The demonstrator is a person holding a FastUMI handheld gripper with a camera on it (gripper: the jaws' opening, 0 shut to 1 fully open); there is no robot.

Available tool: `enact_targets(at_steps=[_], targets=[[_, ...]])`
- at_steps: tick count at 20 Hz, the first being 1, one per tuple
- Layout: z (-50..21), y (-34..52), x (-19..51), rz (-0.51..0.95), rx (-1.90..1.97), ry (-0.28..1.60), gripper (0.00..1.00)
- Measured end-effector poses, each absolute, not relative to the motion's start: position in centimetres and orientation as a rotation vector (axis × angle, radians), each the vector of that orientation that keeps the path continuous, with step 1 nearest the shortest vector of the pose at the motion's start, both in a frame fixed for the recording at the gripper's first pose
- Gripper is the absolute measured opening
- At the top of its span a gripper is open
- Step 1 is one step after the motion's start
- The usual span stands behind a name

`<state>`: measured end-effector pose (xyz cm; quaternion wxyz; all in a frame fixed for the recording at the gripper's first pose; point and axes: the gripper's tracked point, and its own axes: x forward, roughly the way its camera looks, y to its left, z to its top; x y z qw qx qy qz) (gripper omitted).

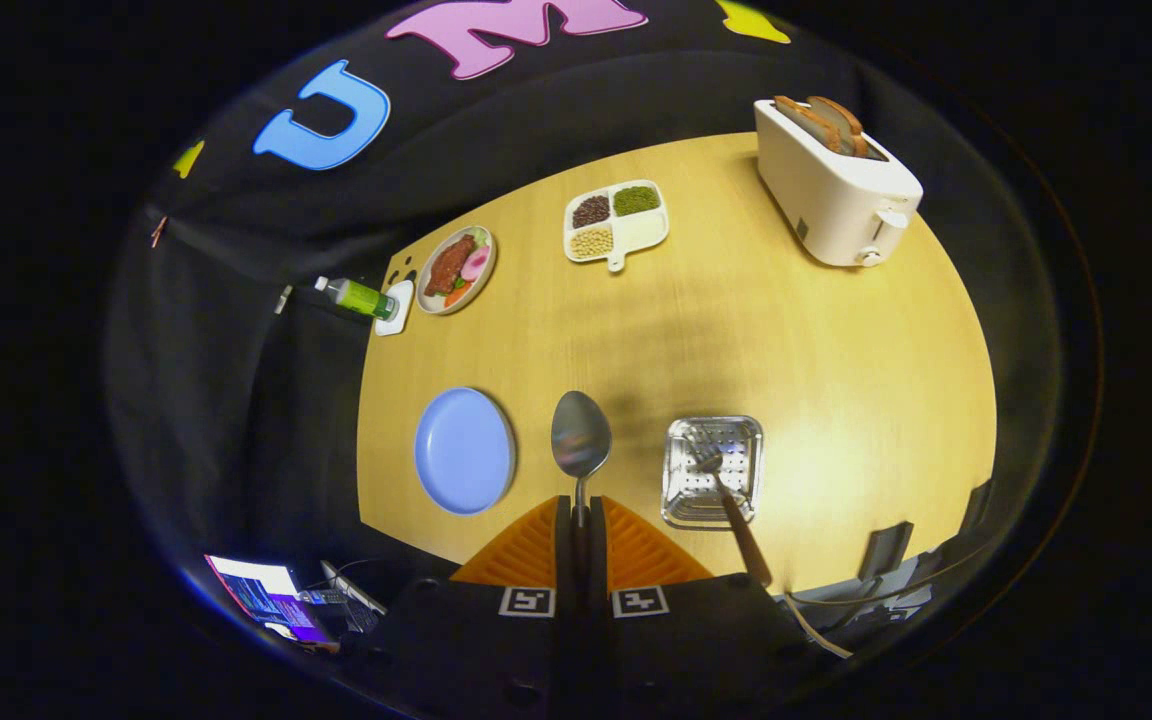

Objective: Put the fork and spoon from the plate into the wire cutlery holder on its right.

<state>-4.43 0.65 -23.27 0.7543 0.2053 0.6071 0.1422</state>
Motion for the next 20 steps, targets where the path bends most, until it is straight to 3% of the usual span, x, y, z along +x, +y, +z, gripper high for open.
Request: enact_targets(at_steps=[10,20], targets=[[-28.6,-3.6,-6.7,0.231,0.307,1.609,0.06],[-34.1,-3.8,-4.3,0.144,0.217,1.79,0.07]])
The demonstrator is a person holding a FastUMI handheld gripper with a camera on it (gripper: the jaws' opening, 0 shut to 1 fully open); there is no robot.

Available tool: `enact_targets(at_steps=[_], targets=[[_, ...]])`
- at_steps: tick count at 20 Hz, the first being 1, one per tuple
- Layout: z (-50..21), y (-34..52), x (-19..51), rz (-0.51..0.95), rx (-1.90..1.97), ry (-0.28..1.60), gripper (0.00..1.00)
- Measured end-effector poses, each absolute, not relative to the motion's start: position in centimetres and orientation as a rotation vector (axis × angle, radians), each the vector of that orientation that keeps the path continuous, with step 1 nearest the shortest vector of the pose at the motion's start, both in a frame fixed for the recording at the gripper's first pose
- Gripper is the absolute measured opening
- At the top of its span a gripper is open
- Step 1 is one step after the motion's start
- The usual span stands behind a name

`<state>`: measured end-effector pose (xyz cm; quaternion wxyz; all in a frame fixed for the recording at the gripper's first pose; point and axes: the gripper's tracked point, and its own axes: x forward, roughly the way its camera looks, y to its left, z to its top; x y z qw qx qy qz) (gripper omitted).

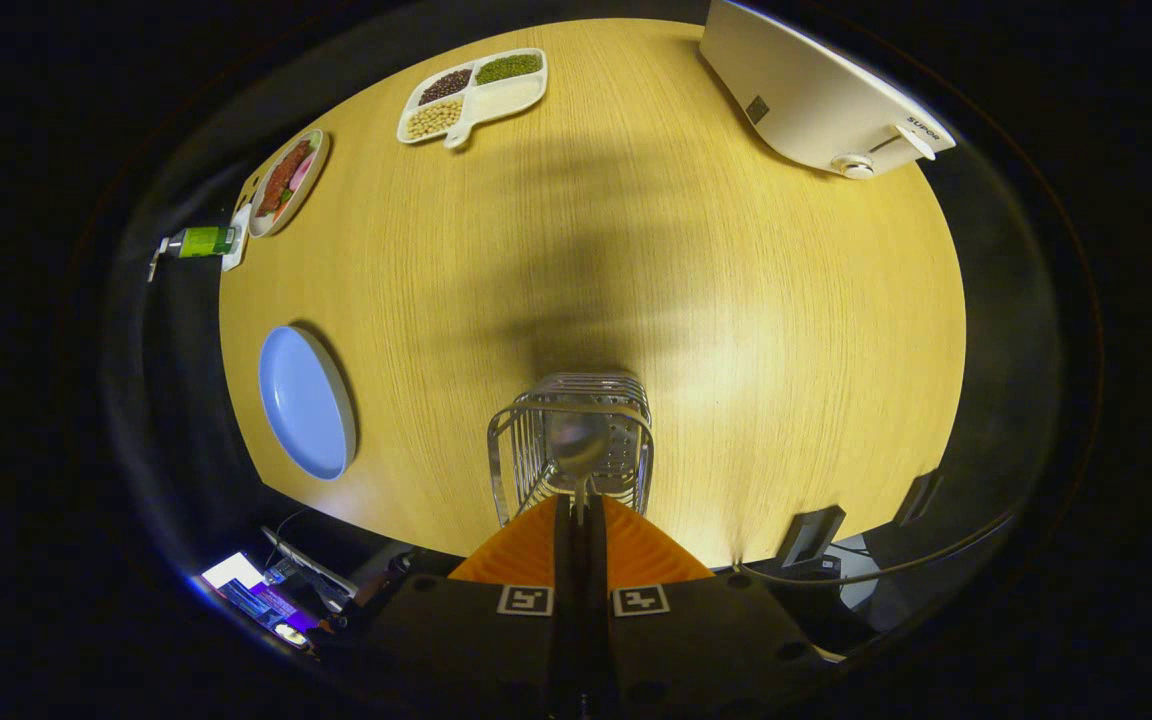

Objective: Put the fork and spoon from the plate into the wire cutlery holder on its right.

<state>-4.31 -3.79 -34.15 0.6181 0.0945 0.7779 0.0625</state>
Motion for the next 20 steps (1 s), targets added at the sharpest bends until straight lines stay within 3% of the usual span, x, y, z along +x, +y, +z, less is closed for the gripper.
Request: enact_targets(at_steps=[11,19,20], targets=[[-34.8,-2.3,-3.6,0.16,0.257,1.765,0.13],[-32.1,-1.9,-1.4,0.217,0.346,1.51,0.57],[-31.7,-2.0,-1.0,0.221,0.346,1.467,0.7]])
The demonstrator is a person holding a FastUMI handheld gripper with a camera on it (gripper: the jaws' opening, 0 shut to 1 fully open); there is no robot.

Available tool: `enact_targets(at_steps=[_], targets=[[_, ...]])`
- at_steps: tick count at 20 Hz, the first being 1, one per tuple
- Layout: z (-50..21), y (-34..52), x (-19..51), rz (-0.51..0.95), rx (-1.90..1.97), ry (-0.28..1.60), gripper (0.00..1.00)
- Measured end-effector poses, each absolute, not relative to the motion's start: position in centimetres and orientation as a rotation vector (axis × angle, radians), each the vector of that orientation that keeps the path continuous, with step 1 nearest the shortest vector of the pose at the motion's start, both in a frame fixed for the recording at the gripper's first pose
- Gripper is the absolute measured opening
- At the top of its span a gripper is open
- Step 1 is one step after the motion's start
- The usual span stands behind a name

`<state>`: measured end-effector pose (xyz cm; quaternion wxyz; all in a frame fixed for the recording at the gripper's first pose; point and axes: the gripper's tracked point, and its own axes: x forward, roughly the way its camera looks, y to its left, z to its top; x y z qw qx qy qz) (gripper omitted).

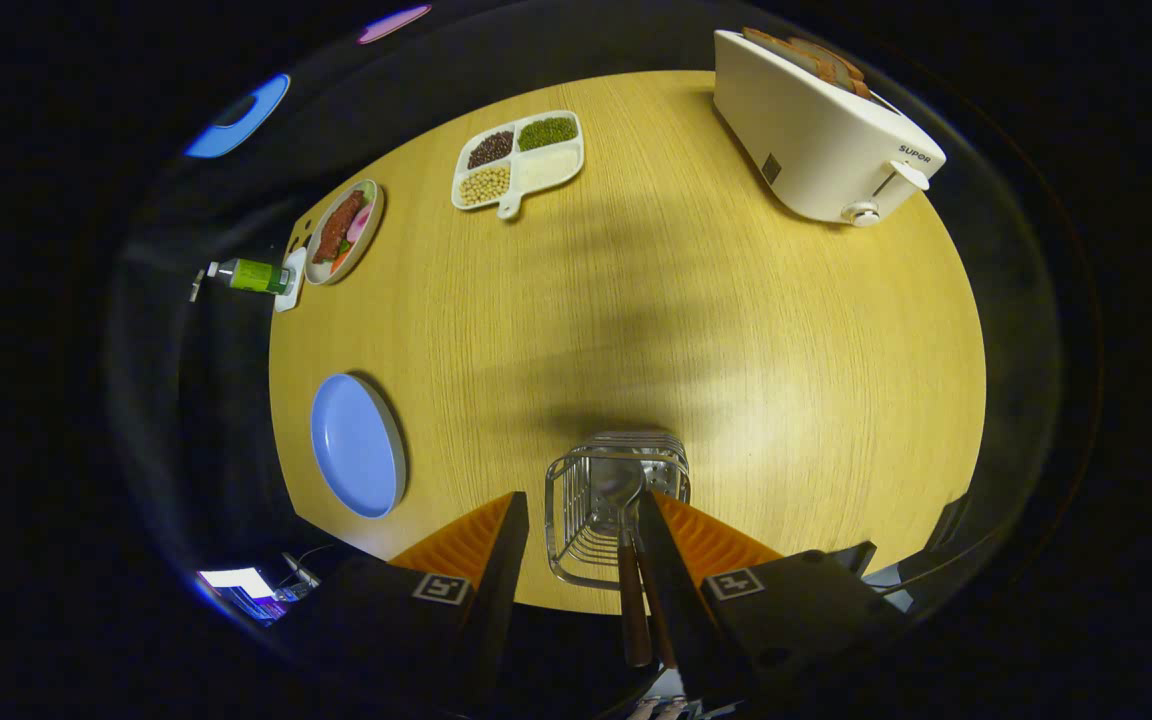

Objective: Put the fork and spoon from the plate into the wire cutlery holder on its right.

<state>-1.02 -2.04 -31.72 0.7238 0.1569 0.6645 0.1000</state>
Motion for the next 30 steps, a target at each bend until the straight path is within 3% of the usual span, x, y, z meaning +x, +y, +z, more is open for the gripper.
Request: enact_targets(at_steps=[2,6,21,30], targets=[[-30.9,-2.5,-0.5,0.219,0.341,1.373,0.86],[-29.6,-3.9,-0.3,0.196,0.288,1.206,0.98],[-12.3,-9.0,2.7,0.26,0.171,0.419,0.99],[-3.8,-10.0,2.1,0.372,0.095,0.152,0.99]])
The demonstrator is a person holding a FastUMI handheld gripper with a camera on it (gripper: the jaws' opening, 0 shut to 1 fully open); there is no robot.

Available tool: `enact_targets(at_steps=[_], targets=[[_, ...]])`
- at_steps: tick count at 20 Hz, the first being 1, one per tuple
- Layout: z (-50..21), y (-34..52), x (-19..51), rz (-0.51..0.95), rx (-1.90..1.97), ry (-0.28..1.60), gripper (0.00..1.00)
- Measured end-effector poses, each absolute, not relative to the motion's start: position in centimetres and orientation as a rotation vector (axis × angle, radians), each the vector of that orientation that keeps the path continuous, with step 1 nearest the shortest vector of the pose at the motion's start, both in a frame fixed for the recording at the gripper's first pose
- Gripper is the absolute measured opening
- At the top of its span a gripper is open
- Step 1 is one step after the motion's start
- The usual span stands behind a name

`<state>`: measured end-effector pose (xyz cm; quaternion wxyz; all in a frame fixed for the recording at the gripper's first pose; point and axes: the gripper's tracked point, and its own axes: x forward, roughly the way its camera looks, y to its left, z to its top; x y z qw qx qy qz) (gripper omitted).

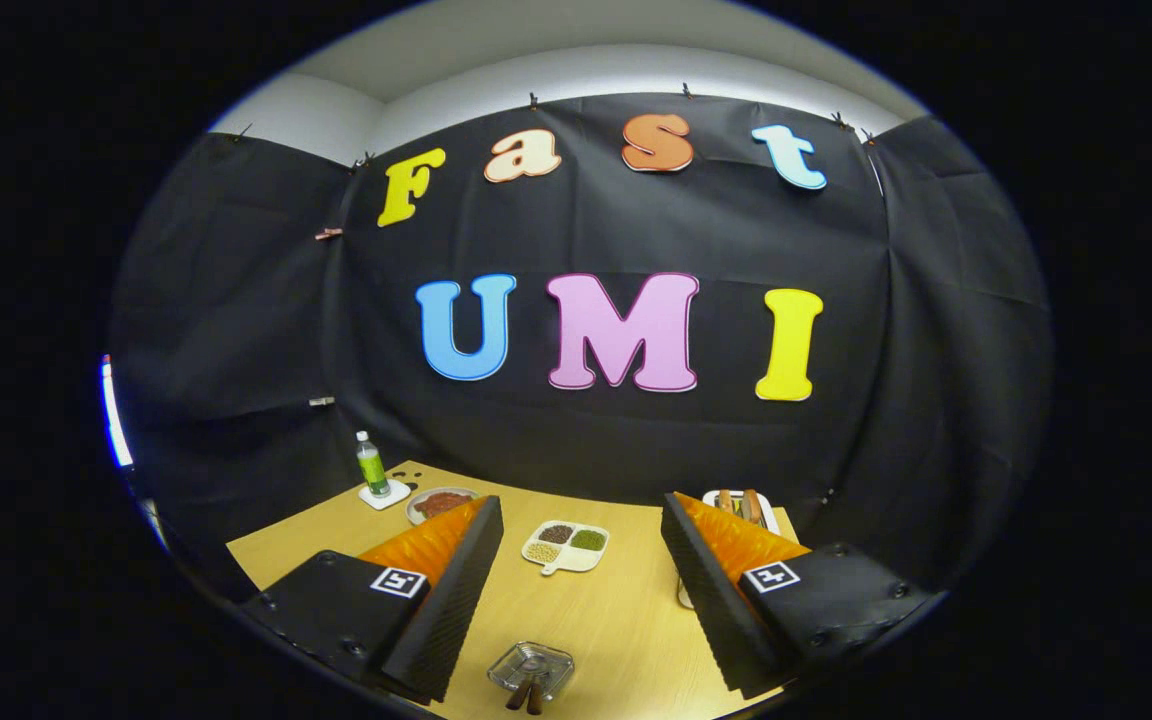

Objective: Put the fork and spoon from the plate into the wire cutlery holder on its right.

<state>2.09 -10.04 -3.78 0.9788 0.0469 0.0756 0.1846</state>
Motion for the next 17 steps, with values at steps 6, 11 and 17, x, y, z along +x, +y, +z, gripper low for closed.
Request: enact_targets(at_steps=[6,11,17], targets=[[-4.6,-9.1,2.7,0.42,0.091,0.127,0.99],[-4.4,-9.1,3.6,0.432,0.089,0.119,0.99],[-4.1,-10.1,4.2,0.425,0.097,0.104,0.99]])
